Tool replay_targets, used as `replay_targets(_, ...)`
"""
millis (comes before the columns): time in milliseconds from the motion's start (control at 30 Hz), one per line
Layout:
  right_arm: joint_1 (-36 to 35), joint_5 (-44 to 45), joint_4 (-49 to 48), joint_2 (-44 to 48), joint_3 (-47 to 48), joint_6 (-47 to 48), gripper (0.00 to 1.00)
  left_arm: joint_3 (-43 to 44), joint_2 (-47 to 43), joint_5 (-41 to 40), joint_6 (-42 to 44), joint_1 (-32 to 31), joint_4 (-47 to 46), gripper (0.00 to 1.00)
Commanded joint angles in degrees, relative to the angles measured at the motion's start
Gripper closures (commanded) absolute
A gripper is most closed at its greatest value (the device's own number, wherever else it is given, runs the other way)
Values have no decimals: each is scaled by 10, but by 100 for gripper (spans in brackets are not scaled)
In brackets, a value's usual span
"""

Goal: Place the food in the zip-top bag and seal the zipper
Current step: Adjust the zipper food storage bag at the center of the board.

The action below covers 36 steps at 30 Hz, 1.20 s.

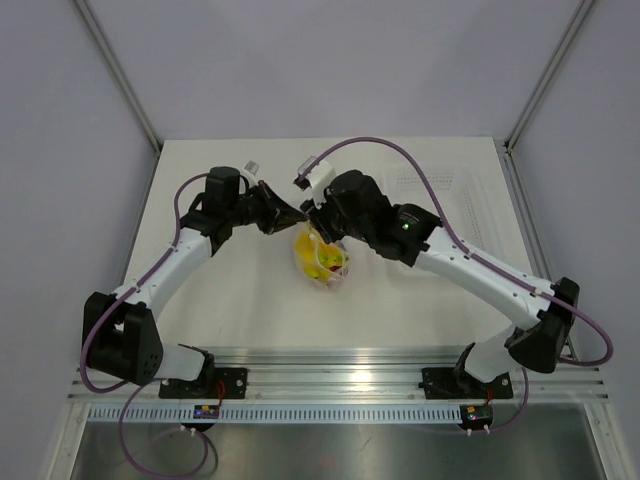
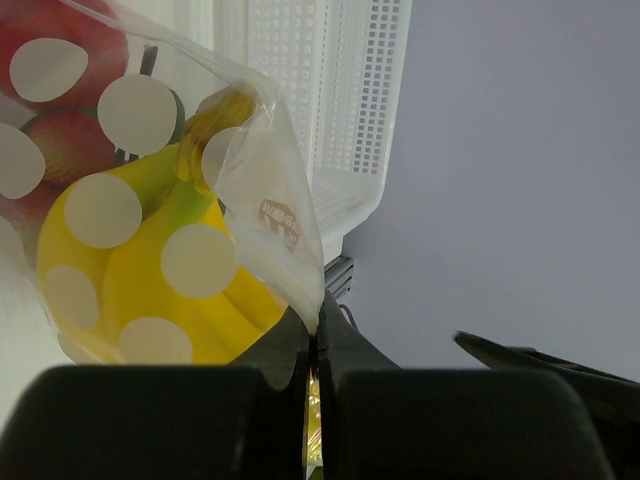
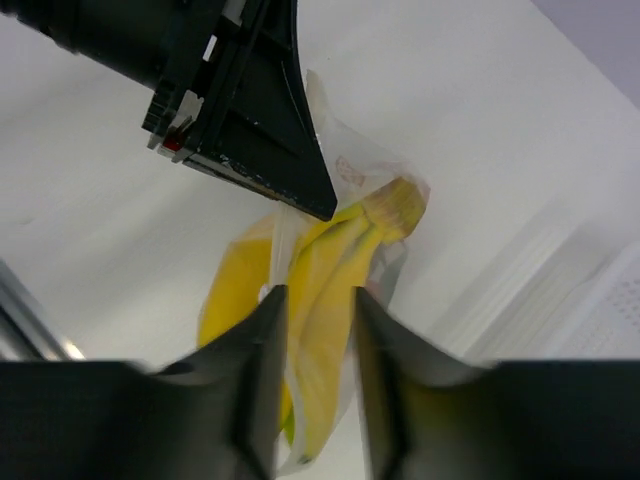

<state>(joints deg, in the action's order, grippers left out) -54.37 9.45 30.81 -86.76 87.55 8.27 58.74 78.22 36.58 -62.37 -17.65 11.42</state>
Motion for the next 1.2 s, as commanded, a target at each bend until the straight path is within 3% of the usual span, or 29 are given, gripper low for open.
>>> replay_targets(0, -4, 4, 27, 90, 25, -86, 73, -6, -17, 23, 4, -3, -34, 100)
replay_targets(33, -4, -8, 29, 101, 12, -117, 92, -9, -20, 20, 2, -3, -39, 100)
replay_targets(67, -4, -17, 32, 111, 0, -166, 100, -15, -28, 17, -2, -3, -42, 100)
replay_targets(333, -32, -22, 1, 159, -150, -296, 100, -15, -42, 2, -6, -3, -39, 100)
replay_targets(533, -58, -34, -21, 148, -145, -303, 100, -18, -55, -12, -14, -3, -38, 100)
replay_targets(867, -61, 26, -23, 116, -142, -290, 100, -19, -60, -10, -9, -3, -31, 100)
replay_targets(1167, -60, 87, -28, 13, -159, -280, 100, -33, -70, 0, -32, -4, -51, 100)
